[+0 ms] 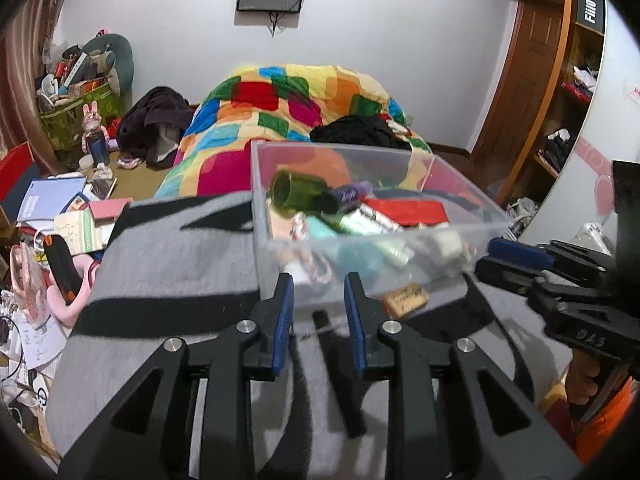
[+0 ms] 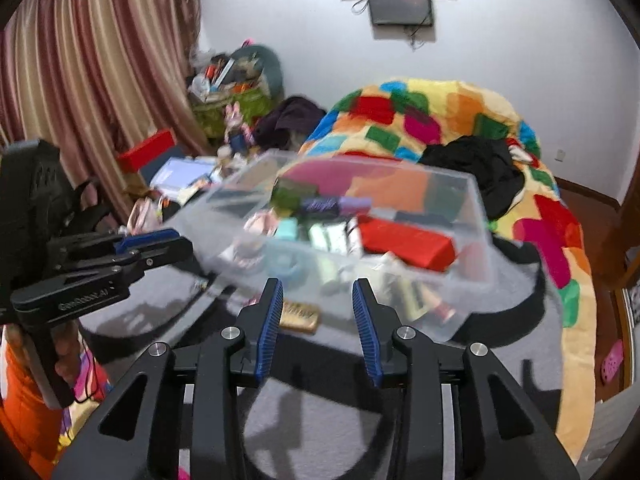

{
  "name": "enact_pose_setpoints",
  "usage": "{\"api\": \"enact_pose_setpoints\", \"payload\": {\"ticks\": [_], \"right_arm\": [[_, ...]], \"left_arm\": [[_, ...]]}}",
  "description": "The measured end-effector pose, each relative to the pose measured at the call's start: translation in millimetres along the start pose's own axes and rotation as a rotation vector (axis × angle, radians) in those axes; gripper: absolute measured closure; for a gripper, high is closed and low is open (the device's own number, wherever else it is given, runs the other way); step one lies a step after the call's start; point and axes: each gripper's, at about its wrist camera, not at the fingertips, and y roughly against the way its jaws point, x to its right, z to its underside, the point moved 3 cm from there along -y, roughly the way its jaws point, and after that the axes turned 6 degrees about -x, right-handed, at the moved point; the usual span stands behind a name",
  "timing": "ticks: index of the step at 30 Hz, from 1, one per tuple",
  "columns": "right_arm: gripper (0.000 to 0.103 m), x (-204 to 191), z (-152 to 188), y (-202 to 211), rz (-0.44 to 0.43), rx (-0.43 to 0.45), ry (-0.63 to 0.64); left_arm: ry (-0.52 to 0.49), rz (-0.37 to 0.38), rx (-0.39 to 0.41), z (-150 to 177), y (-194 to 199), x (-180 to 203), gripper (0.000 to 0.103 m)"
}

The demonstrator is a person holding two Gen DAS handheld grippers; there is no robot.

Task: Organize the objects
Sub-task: 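Grasp the pink keychain with the left gripper while the right grasps the wooden eraser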

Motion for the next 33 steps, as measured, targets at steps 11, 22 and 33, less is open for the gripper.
{"api": "enact_pose_setpoints", "payload": {"ticks": [11,22,33], "right_arm": [[0.064,-10.1,5.7,-62.2,-0.01,-0.196,0.027],[0.081,-1.6,11.6,-52.4,-0.03,-0.171,0.025],[0.082,17.5,24.2,-29.0,-0.038,-0.144,0.019]], "left_arm": [[-0.008,0.009,-0.058,21.1,-9.5,-6.3,0.058],[-0.071,0.027,-0.139,17.5,-36.2,18.1,0.056],[-0.177,-0.011,-0.253,10.1,-75.1,46.5,0.056]]}}
